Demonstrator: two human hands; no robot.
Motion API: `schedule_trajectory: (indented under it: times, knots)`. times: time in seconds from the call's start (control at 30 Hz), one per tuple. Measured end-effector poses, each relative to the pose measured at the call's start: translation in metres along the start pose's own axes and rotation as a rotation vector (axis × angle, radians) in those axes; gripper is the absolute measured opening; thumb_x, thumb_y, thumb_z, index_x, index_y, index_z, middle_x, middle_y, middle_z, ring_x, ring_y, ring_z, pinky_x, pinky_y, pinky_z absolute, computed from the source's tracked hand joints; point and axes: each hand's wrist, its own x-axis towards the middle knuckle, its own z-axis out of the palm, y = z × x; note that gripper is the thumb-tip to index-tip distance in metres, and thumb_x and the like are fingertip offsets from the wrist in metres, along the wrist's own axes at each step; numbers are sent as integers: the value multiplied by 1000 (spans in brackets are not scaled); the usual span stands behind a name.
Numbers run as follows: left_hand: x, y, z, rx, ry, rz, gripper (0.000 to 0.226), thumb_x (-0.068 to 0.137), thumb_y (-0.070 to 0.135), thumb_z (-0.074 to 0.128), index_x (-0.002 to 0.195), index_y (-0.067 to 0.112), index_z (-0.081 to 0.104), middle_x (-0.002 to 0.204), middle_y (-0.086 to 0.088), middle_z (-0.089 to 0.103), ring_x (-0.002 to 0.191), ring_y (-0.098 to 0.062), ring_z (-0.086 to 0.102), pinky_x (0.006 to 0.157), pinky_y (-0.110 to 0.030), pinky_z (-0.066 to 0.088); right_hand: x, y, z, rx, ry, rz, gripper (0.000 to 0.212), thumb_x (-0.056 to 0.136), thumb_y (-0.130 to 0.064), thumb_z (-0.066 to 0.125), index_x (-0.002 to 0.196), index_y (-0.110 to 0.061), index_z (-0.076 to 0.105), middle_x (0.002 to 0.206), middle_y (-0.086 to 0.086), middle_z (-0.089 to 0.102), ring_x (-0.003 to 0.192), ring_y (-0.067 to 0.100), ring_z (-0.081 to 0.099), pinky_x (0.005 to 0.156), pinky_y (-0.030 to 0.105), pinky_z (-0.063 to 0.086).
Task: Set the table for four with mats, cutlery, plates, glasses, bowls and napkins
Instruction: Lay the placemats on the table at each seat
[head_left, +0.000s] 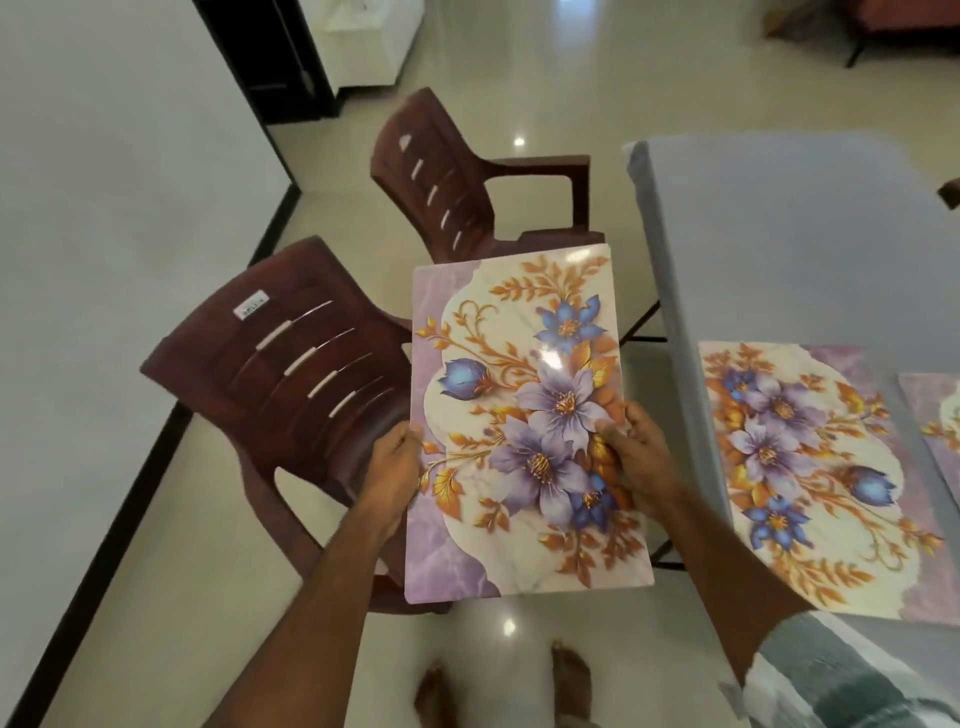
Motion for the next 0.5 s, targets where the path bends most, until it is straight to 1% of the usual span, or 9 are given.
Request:
schedule_trajectory:
  times: [0.1, 0.17, 0.2, 0.27, 0.3, 0.4, 0.5]
  knots:
    - [5, -4, -32, -70, 30, 1, 27, 108, 22, 43, 110, 9, 66, 101, -8, 77, 94, -26, 75, 87, -43, 60, 1, 8, 32, 14, -45, 1, 25, 100, -6, 56, 124, -8, 62, 117, 14, 72, 99, 25, 71, 82, 37, 59]
    - [10, -6, -59, -92, 35, 40, 25, 108, 20, 43, 113, 11, 66, 103, -8, 77, 96, -26, 74, 87, -43, 60, 1, 14, 61, 31, -60, 9, 27, 100, -6, 55, 126, -9, 61, 121, 16, 70, 103, 27, 70, 86, 39, 59]
    - [14, -6, -74, -91, 30, 61, 24, 108, 18, 43, 114, 12, 66, 103, -7, 77, 96, -24, 74, 84, -41, 60, 0, 18, 76, 25, -61, 6, 28, 100, -6, 56, 127, -10, 62, 122, 15, 70, 105, 28, 70, 87, 39, 59]
    - [21, -7, -104, -69, 19, 105, 24, 107, 14, 43, 112, 13, 66, 100, -5, 77, 93, -22, 75, 78, -36, 61, -2, 26, 106, 16, -38, 0, 27, 100, -6, 57, 126, -11, 62, 122, 16, 70, 106, 29, 70, 88, 41, 58]
    - [26, -8, -122, -58, 16, 122, 23, 107, 14, 43, 110, 13, 66, 99, -5, 77, 92, -23, 74, 77, -37, 61, -4, 31, 122, 20, -24, -4, 27, 100, -6, 57, 125, -10, 63, 122, 17, 70, 105, 29, 70, 88, 41, 59]
    - [42, -9, -177, -28, -25, 178, 21, 107, 18, 46, 109, 17, 67, 102, -4, 77, 96, -24, 74, 85, -45, 60, -12, 42, 174, 48, -1, -19, 27, 99, -5, 57, 125, -7, 62, 121, 19, 69, 102, 32, 70, 87, 44, 58]
    - [59, -7, -240, -15, -28, 199, 20, 106, 16, 48, 107, 15, 68, 102, -7, 76, 95, -28, 74, 87, -52, 59, -15, 50, 229, 99, 23, -15, 29, 96, -3, 60, 125, 2, 60, 118, 23, 69, 98, 34, 69, 90, 49, 57]
